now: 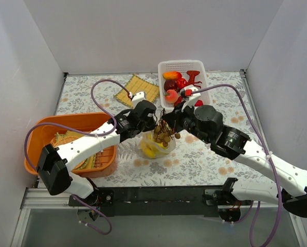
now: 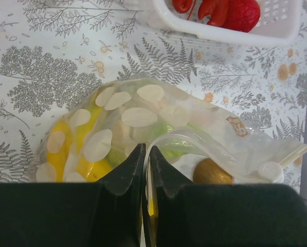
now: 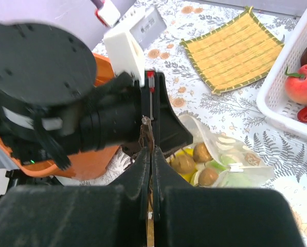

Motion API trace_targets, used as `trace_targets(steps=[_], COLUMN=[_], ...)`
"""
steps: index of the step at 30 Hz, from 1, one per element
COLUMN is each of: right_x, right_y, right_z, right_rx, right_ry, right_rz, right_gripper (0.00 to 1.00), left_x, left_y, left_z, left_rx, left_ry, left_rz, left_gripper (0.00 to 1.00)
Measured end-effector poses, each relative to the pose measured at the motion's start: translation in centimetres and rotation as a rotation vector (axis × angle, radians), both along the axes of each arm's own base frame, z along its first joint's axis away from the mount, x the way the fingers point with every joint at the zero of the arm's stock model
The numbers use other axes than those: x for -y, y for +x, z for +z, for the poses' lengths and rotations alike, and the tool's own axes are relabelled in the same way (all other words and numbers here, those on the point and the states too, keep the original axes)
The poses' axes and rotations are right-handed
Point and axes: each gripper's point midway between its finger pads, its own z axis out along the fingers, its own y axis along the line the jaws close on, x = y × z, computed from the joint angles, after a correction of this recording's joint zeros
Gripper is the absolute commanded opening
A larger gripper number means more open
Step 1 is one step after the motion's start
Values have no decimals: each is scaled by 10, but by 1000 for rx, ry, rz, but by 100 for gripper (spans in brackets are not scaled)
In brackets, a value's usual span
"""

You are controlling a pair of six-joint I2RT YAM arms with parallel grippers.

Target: Open the zip-top bag and remove the fake food

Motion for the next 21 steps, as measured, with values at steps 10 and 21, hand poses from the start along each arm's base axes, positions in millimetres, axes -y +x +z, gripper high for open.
trace_targets(steps=[10,21], right_x=[-6,50], right_y=[1,57], right_z=[52,91], right_rx=[18,68], right_ry=[31,29], right_rz=[12,-189], right_gripper=[1,1], left_x=[-9,-33], left_y=[-8,-18], left_z=[-18,-20], left_rx=[-30,-26], left_ry=[7,9], left_rz=[19,88], left_gripper=[5,0])
